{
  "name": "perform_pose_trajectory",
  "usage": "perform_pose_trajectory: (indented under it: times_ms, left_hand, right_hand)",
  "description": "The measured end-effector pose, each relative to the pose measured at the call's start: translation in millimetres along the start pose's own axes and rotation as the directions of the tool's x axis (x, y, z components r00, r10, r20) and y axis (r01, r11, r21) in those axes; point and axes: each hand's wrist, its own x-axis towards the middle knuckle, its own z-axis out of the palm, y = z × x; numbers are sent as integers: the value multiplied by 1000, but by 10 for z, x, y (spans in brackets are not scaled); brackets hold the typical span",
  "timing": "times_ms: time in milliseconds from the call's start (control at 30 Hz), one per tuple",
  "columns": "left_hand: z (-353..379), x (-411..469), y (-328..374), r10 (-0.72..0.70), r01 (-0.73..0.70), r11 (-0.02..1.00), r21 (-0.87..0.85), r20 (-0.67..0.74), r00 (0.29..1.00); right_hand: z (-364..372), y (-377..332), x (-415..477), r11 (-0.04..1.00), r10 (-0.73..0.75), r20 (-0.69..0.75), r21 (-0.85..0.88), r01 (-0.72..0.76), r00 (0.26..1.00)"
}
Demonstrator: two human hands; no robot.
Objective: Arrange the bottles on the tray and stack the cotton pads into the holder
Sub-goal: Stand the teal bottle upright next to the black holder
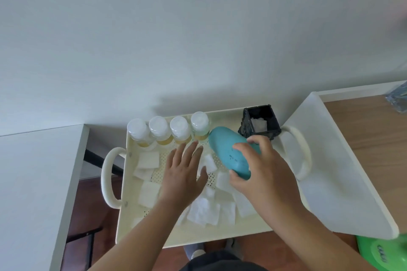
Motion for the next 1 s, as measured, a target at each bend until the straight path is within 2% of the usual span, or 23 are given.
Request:
perform_pose_trajectory:
  times_ms: [33,100,200,367,667,900,1000]
  left_hand:
    - [-52,72,-19,-6,6,1000,8,-71,997]
    - [-142,226,-64,-13,18,999,40,-119,993]
    - [-254,446,-151,-31,35,997,73,-57,998]
    - [-265,694,-271,-37,25,995,99,129,991]
    - [-219,711,-320,-10,-4,991,133,106,994]
    - [-207,702,-329,-10,-4,988,151,96,995]
    - [-186,697,-338,-3,-11,988,156,85,996]
  right_hand:
    - [-35,-11,60,1000,-10,9,-10,10,1000]
    - [-87,-20,174,1000,-7,23,-15,7,1000]
    - [-132,-64,343,1000,-6,19,23,5,1000]
    - [-173,-152,654,998,4,21,55,-6,1000]
    - [-101,-211,1103,996,-35,-14,81,36,999]
    - [4,-1,1182,934,-89,94,354,51,992]
    - [50,73,1113,902,-72,74,431,34,995]
